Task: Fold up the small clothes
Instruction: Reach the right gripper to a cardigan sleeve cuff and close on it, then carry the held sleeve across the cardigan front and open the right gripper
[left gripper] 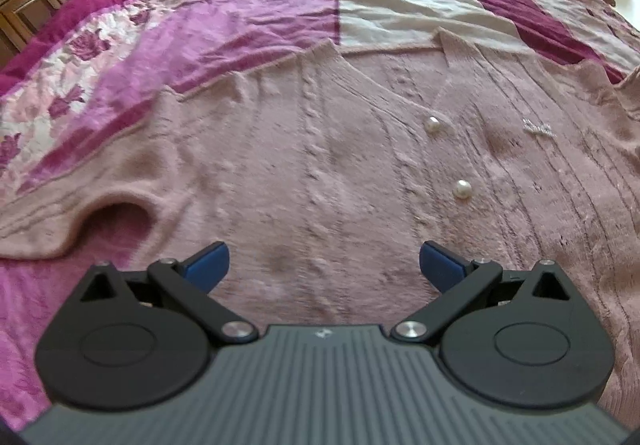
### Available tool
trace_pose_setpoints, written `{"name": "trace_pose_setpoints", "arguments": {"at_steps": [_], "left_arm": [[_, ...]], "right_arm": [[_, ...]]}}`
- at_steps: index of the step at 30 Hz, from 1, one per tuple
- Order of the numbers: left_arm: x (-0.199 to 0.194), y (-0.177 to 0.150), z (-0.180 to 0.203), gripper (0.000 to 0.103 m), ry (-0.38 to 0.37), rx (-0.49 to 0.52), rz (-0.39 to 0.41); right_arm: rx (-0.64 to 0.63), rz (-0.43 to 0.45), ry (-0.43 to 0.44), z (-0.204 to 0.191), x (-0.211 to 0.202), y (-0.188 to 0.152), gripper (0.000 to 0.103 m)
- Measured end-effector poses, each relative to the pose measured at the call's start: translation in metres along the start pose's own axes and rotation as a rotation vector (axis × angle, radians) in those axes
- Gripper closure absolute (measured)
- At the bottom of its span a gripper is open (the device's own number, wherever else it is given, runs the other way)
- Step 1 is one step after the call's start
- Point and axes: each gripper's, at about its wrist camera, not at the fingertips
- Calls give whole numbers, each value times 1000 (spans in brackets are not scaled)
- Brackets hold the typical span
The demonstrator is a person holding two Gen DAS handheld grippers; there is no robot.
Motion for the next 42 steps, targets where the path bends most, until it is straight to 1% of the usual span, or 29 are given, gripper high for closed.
{"name": "trace_pose_setpoints", "arguments": {"at_steps": [4, 13, 20, 25, 29, 34, 37, 42], "left_arm": [[-12, 3, -22, 0, 20, -13, 25], [-29, 3, -60, 0, 72, 1, 69], [-29, -9, -80, 0, 70, -39, 64], [-28, -17, -94, 0, 80, -63, 66], [-26, -19, -106, 0, 89, -80, 65], [-22, -21, -117, 0, 98, -89, 65], [-18, -21, -120, 0, 101, -92, 64], [-12, -22, -122, 0, 103, -102, 59]], "right_arm": [[-34, -26, 36, -44, -4, -16, 92], [-95, -88, 114, -137, -5, -60, 92], [-153, -110, 157, -210, 0, -109, 92], [-191, -174, 176, -247, 16, -154, 92], [-217, -236, 187, -265, 30, -195, 92], [-259, -329, 180, -271, 55, -246, 92], [-280, -381, 167, -270, 71, -273, 92], [-299, -448, 149, -265, 89, -306, 92]]}}
Point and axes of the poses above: each gripper's, at about its wrist camera, not at the fingertips, and x roughly the way its jaws point, z to its right, y to its top, and after that the axes turned 10 degrees about x, right-handed
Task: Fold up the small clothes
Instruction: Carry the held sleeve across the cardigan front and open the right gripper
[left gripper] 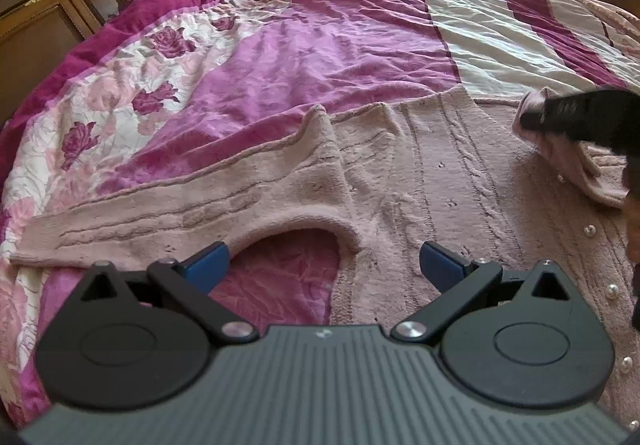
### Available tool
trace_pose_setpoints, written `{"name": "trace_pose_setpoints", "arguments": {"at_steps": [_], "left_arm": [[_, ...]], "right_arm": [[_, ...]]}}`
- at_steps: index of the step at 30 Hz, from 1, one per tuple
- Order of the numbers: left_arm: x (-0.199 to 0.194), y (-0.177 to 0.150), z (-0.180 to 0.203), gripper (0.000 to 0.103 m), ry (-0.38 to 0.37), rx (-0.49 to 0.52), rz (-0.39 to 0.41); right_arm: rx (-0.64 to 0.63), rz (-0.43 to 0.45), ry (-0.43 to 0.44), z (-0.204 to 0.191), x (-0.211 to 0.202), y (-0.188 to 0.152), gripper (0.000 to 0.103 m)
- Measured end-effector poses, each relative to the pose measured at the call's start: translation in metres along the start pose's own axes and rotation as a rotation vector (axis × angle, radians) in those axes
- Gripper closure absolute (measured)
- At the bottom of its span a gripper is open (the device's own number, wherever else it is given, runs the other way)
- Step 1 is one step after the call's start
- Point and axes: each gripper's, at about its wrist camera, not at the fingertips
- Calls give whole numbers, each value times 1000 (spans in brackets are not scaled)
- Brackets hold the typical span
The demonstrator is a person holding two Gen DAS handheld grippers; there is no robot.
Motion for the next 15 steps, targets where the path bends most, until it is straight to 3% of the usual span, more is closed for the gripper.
{"name": "trace_pose_setpoints", "arguments": {"at_steps": [4, 7, 9, 12, 15], "left_arm": [[4, 0, 1, 0, -2, -3, -6], [6, 1, 3, 0, -3, -4, -11], [6, 2, 5, 0, -7, -2, -9], [5, 4, 7, 0, -11, 4, -3], [4, 7, 11, 0, -18, 9, 1]], "right_arm": [[27, -64, 12, 5, 15, -11, 90], [38, -105, 34, 8, 20, -14, 69], [43, -104, 69, 9, 16, -17, 45], [51, -109, 124, 15, 2, -15, 32], [51, -112, 151, 25, -17, -12, 29]]}}
Point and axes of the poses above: each gripper's, at about its wrist camera, not at the fingertips, and x roughly the way its jaws point, z to its right, y to its top, and after that the axes turned 10 degrees about x, right-handed
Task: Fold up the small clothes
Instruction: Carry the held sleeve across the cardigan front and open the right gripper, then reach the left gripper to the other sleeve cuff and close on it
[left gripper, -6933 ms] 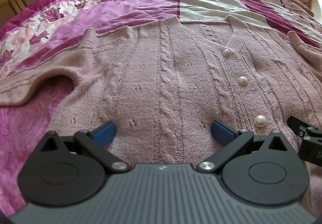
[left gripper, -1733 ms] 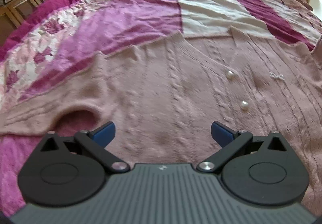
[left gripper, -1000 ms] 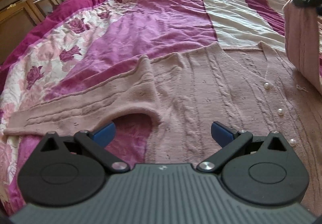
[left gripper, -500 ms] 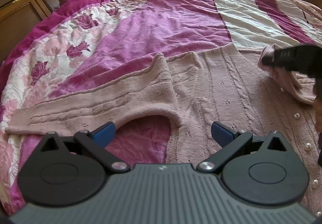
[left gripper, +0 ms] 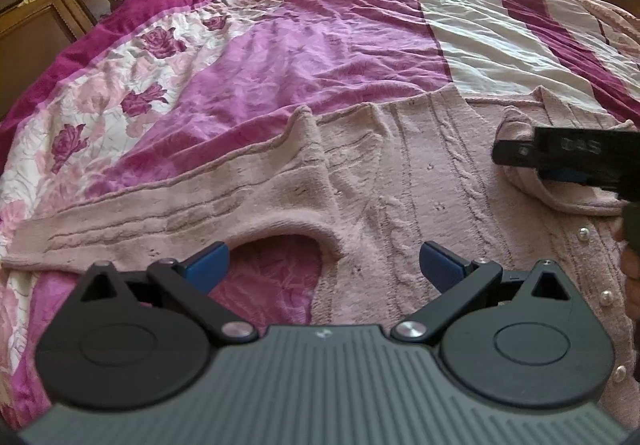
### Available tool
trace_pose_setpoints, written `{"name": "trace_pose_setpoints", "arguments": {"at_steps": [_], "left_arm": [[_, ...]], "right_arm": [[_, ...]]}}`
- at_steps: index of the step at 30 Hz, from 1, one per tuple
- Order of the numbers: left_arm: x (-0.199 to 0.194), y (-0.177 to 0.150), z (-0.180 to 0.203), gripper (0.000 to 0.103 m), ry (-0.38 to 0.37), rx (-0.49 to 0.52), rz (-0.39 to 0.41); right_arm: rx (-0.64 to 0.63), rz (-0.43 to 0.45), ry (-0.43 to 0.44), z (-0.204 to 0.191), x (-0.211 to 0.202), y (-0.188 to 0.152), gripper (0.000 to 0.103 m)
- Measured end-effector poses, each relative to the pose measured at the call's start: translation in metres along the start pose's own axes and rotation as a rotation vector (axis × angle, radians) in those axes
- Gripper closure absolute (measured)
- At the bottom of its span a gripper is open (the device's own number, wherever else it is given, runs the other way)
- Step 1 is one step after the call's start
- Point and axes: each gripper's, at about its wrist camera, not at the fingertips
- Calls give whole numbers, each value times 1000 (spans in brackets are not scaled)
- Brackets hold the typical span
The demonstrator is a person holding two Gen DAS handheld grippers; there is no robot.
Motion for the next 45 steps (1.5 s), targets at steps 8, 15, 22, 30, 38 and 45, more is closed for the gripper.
{"name": "trace_pose_setpoints", "arguments": {"at_steps": [8, 15, 22, 30, 38, 45], "left_arm": [[-6, 14, 25, 0, -33, 50, 36], [-9, 34, 67, 0, -61, 143, 73], [3, 51, 120, 0, -83, 247, 109], [21, 63, 164, 4, -168, 336, 181], [43, 66, 198, 10, -192, 449, 191], [56, 60, 219, 21, -153, 557, 183]], "right_arm": [[9, 23, -31, 43, -63, 1, 29], [-70, 93, -169, 79, -104, 13, 29], [-85, 133, -252, 117, -119, 22, 29], [-10, 150, -251, 149, -115, 25, 29], [-34, 136, -250, 155, -106, 29, 29], [-14, 123, -249, 160, -102, 31, 29]]}}
Point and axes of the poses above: each gripper's, at about its wrist camera, not at the fingertips, and x roughly the way its jaws point, z to its right, y to its top, and after that the axes turned 10 degrees about x, right-handed
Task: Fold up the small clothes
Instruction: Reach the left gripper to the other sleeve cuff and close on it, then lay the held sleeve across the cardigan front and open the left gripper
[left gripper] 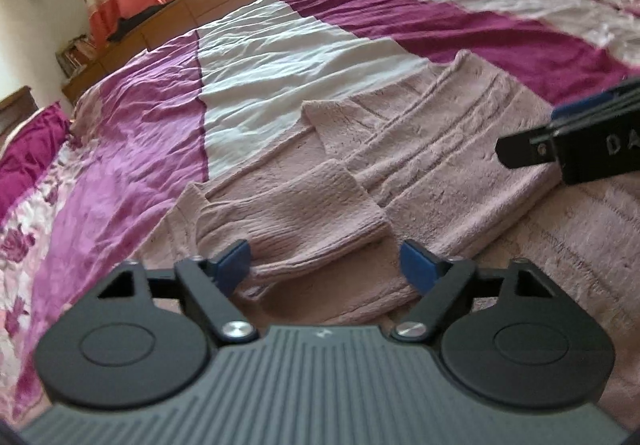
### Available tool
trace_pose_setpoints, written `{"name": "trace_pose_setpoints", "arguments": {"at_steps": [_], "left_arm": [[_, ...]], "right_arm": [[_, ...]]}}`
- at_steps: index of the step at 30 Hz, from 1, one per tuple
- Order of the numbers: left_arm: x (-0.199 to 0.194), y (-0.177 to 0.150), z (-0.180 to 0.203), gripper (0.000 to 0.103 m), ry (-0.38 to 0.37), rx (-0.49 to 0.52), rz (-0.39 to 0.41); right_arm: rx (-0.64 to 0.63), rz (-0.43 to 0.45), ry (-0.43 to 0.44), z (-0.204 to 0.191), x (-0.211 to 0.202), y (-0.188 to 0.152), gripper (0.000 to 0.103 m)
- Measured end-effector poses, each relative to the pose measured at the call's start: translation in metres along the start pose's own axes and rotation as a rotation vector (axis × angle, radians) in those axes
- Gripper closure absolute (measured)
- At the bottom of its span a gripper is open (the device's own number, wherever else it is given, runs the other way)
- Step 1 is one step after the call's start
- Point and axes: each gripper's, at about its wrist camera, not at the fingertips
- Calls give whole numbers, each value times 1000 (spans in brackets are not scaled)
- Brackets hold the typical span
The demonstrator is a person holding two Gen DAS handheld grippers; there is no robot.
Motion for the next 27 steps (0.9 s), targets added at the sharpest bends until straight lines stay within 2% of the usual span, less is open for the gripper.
{"name": "trace_pose_setpoints", "arguments": {"at_steps": [2, 5, 7, 10, 14, 20, 27], "left_arm": [[3, 1, 3, 22, 15, 21, 3], [4, 1, 3, 40, -9, 17, 14], [5, 1, 2, 71, -28, 0, 16], [6, 3, -1, 92, -23, -33, 21], [-2, 4, -14, 94, -35, -112, 49], [-17, 2, -42, 94, 20, -240, 73], [-23, -21, -90, 94, 48, -451, 34]], "right_arm": [[-13, 3, -5, -2, 1, -1, 29], [-27, 6, -14, -3, 1, -4, 29], [-24, 4, -13, -3, 2, -4, 29], [-11, 3, -10, -1, 2, -4, 29], [-12, 3, -10, -1, 2, -5, 29], [-26, 5, -17, -1, 2, -5, 29], [-28, 6, -17, -1, 2, -6, 29]]}}
Point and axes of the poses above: each gripper's, at about its wrist camera, not at the fingertips, and x roughly the way its jaws point, z to its right, y to its top, and after that the axes turned 10 degrees about x, right-handed
